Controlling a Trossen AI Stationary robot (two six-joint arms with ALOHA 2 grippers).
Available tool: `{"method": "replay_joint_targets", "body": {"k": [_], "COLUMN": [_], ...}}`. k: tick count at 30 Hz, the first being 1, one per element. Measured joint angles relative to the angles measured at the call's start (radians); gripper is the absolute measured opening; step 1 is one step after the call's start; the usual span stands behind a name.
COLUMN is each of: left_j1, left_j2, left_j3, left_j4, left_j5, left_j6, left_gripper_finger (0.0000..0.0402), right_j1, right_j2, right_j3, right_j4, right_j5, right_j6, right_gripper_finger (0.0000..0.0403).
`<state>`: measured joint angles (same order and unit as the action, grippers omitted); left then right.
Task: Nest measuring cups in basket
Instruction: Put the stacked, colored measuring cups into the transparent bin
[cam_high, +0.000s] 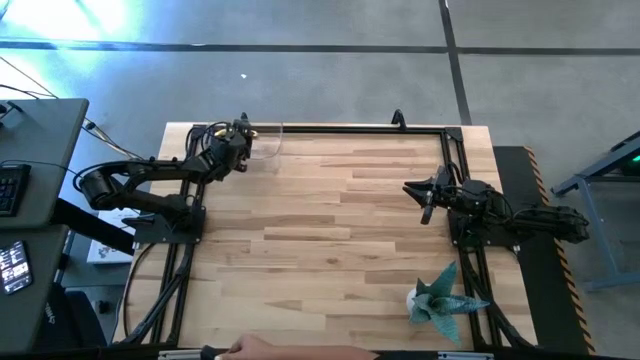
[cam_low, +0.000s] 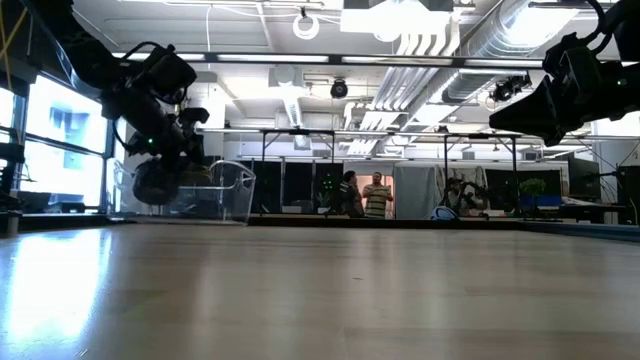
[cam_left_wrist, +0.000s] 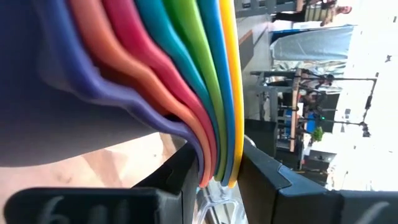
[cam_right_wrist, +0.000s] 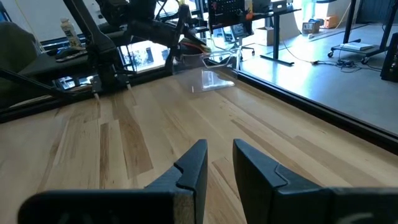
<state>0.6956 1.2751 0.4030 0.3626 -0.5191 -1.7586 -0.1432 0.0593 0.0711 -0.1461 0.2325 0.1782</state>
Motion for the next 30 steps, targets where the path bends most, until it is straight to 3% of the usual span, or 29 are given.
{"method": "replay_joint_targets", "body": {"k": [17, 30], "left_j1": [-0.068, -0.072], "left_j2": [-0.020, -0.188], "left_j3": [0.003, 0.003], "left_j4": [-0.067, -0.100], "left_j5": [-0.006, -0.069], "left_j6": [-0.110, 0.122], "left_gripper_finger": [0.0087, 0.0087], "right_j1": [0.000, 0.000], "right_j2": [0.000, 0.000], "right_j3": [0.000, 0.000], "right_j4": [0.000, 0.000], "right_j5": [0.000, 0.000], "right_j6": [-0.002, 0.000], "right_gripper_finger": [0.0069, 0.0069]}}
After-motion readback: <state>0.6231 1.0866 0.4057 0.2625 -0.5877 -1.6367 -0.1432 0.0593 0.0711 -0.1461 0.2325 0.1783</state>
